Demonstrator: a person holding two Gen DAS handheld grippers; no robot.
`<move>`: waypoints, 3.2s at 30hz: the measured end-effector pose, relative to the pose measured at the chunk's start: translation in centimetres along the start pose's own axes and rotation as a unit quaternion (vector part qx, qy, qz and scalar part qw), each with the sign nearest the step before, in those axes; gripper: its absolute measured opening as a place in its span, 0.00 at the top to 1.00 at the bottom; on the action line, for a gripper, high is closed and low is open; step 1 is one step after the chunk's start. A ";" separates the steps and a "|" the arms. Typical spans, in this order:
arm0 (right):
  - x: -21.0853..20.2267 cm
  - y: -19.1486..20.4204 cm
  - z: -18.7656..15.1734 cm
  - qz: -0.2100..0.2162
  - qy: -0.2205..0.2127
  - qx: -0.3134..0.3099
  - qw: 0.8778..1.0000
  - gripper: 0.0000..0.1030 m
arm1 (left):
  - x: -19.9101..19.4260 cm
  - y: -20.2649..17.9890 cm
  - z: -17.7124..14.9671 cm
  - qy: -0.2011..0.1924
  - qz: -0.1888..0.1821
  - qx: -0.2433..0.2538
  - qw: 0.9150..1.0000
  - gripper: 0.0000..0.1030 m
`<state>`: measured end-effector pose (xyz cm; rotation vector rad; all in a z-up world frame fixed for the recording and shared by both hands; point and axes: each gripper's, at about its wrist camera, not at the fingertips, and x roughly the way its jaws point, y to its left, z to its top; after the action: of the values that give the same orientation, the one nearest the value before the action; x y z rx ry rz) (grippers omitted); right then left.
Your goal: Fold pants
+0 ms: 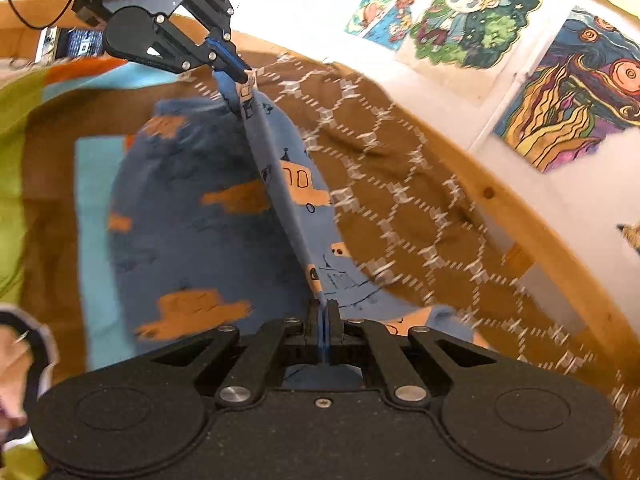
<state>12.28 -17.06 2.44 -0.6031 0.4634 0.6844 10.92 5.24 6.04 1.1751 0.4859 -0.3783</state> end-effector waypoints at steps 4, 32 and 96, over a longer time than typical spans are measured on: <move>-0.3 3.8 -1.6 -0.014 0.010 -0.001 1.000 1.00 | 0.5 -3.9 -1.0 0.029 -0.027 0.054 0.998 0.99; 0.6 6.9 -2.9 0.000 0.016 0.010 1.000 1.00 | 0.1 -7.8 -2.8 0.057 0.100 0.240 0.964 0.99; -6.6 -10.3 -10.9 -0.235 0.000 0.417 0.878 0.20 | 1.9 -15.0 18.6 -0.045 -0.164 -0.136 0.976 0.95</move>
<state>12.80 -33.43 1.98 0.1176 0.5336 -0.0201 7.72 -17.40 -1.09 0.8085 0.6335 -0.6251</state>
